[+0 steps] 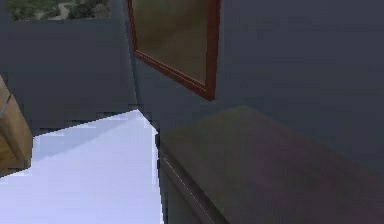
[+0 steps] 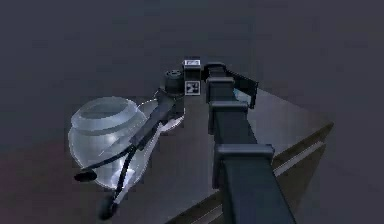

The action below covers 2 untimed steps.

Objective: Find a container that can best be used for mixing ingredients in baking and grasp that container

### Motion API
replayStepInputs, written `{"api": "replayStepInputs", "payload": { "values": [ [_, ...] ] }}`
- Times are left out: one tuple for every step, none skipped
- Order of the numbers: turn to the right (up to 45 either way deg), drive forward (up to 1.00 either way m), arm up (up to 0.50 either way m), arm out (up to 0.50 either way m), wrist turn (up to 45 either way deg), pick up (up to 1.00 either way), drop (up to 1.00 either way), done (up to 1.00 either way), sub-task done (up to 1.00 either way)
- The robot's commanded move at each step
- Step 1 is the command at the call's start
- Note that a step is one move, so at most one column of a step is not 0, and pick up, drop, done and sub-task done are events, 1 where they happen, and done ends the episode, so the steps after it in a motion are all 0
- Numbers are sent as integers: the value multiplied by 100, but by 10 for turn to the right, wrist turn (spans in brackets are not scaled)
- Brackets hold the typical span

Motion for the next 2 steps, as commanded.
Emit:
{"api": "replayStepInputs", "payload": {
  "values": [
    [0,0,0,0,450,0,0,0,0],
    [0,0,0,0,450,0,0,0,0]
  ]
}}
